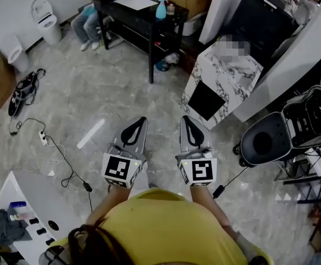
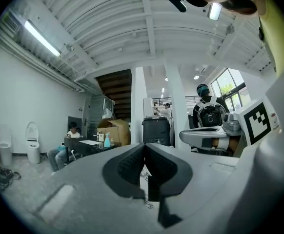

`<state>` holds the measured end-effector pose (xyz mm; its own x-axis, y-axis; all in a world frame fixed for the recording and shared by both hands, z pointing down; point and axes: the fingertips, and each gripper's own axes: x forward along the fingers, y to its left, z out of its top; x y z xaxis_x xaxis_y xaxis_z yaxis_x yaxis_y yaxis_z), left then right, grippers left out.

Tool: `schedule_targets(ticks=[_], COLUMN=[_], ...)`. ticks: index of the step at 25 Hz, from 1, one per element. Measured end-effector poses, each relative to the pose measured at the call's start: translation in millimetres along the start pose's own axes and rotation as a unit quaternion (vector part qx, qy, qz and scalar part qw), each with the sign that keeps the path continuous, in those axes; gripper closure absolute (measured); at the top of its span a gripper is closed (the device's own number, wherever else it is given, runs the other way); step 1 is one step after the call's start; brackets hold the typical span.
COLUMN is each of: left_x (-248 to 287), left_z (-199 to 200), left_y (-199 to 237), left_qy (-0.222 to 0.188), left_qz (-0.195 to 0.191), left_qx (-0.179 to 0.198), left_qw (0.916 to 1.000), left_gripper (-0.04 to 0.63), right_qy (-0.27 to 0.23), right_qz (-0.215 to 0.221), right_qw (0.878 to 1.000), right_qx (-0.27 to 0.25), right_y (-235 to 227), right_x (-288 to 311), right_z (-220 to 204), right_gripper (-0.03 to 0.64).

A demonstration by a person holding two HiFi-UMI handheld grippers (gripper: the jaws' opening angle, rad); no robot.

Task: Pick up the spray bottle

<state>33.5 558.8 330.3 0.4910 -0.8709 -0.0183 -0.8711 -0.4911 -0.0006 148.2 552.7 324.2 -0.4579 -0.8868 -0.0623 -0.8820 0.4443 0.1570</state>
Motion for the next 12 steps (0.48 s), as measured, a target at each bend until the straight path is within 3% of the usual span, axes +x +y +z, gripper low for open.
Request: schedule_targets(ticks=[12], left_x=[108.9], left_z=[-5.8], left_y=[105.0], left_qy=[0.005], left_qz=[-0.017], left_qx=[-0.002], left_qw=[0.9998], left_gripper=[0.591], right_qy=[0.027], right_qz=[-0.008], right_qw=[1.0], right_qx=[-0.008], right_y=[-29.3], right_x=[145.0], right_z=[-29.0], right_gripper=[0.525])
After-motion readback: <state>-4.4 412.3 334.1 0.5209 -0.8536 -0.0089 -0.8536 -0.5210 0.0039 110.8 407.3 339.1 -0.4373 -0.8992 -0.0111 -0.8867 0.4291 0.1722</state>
